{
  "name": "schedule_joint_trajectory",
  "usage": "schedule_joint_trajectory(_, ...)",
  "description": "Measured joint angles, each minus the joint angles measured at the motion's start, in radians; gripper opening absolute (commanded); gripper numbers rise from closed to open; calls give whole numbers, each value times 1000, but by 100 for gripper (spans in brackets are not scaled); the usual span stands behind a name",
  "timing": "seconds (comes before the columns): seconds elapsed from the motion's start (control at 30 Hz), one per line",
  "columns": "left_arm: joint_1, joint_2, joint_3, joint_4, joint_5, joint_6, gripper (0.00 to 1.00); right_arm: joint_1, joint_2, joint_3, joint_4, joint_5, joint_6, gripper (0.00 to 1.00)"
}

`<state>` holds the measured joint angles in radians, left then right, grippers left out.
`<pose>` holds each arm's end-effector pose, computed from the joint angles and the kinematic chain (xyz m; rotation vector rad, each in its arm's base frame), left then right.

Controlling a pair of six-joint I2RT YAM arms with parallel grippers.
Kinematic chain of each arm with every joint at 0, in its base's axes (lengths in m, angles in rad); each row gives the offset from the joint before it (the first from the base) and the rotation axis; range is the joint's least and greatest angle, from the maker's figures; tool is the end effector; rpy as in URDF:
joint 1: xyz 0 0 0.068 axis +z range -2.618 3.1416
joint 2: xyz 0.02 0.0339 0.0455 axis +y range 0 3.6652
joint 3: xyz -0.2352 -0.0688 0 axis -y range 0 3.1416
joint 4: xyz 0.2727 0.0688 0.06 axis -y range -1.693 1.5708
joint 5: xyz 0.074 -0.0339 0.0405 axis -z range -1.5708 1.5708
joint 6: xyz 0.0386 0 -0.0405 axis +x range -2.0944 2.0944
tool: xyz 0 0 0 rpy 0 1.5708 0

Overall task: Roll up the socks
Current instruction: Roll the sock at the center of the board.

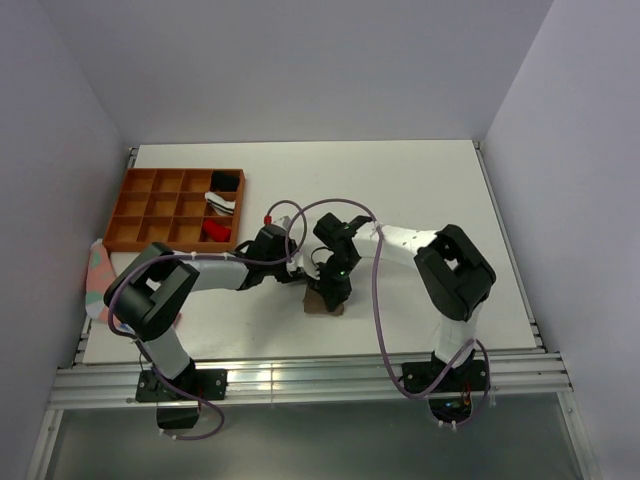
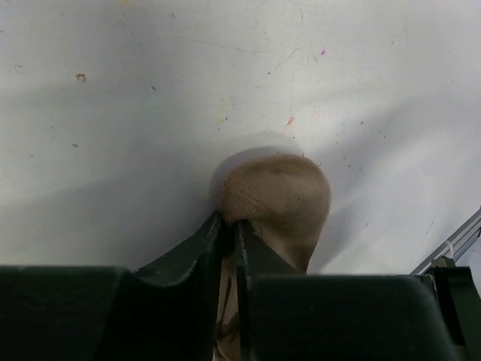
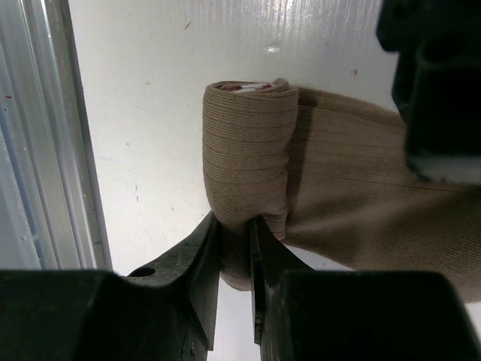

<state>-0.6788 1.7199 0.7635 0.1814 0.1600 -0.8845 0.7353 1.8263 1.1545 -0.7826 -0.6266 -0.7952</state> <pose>0.2618 -0.2191 0.0794 -0.1755 2.5339 -0.8961 0.2388 0.2465 0.1137 -2.0250 2.0302 0.9234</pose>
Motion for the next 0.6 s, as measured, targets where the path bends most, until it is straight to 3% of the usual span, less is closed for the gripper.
schedule_joint_trajectory(0.17,10,-29,-56,71,-12,-19,35,-9,34,29,-27,-22,-2,10)
schedule_joint_trajectory(0.6,24,-193,-280,217,-111,-27,39,-16,142,138,-134,-85,55,10)
